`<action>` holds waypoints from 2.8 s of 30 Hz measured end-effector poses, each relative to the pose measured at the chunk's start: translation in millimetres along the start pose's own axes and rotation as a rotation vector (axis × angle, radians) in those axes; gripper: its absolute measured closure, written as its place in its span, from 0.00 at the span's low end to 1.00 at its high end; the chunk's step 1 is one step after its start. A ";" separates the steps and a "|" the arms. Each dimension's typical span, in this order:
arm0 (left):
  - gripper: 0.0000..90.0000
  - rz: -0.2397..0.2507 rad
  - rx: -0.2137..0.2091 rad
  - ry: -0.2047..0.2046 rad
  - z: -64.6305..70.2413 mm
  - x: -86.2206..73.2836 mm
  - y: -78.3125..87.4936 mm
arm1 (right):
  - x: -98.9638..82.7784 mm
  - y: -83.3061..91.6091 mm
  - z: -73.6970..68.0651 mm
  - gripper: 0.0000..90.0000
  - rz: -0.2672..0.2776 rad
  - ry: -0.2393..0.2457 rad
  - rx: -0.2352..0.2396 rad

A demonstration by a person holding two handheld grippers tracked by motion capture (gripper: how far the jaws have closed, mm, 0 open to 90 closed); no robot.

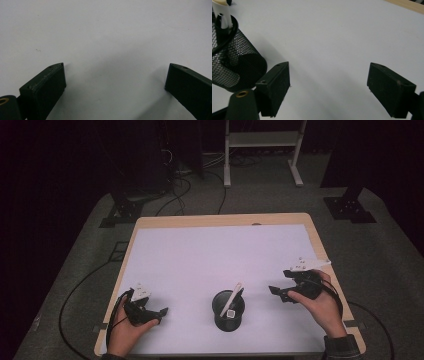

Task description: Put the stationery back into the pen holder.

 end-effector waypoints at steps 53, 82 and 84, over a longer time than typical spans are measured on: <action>0.02 -0.003 0.001 -0.004 -0.2 -0.2 0.2 | -78.6 -30.3 28.2 0.20 -0.095 -0.100 -0.058; 0.02 -0.004 0.001 -0.004 -0.1 -0.2 0.2 | -89.6 -36.1 25.5 0.16 -0.054 -0.063 -0.100; 0.02 -0.004 0.001 -0.005 -0.2 -0.2 0.2 | -89.6 -36.1 25.5 0.16 -0.054 -0.062 -0.100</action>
Point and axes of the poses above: each handheld gripper's, and its own axes: y roughly backward along the jaws, x roughly out of its top, z roughly to its right, the point moved 6 cm from there along -y, roughly forward along the jaws, and after that the axes turned 13 degrees about -z, right-handed, at the moved point
